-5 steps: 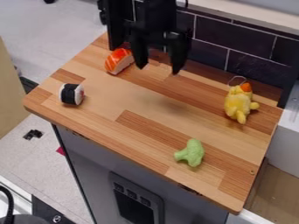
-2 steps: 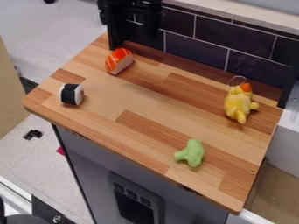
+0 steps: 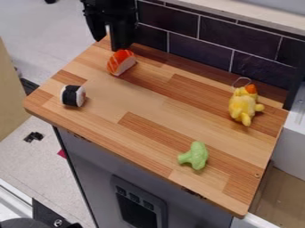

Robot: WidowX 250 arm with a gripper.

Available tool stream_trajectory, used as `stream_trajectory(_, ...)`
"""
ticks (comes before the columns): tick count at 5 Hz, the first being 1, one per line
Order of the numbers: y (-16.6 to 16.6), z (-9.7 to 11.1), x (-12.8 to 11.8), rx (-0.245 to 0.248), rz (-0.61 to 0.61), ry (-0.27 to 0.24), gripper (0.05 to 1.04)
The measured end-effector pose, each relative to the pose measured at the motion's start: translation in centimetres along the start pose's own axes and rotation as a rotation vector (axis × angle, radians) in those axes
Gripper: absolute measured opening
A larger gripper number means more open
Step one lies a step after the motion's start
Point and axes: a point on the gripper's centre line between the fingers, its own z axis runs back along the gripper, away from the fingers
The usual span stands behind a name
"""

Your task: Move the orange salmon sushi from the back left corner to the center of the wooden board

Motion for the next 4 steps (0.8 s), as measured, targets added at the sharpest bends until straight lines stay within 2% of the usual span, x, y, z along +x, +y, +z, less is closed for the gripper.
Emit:
stream_trajectory(2, 1.3, -1.6, 1.6, 0.017, -0.001, -0.003, 0.999)
stream_trajectory(4, 1.2, -2.9, 2.1, 0.002, 0.015, 0.002, 0.999)
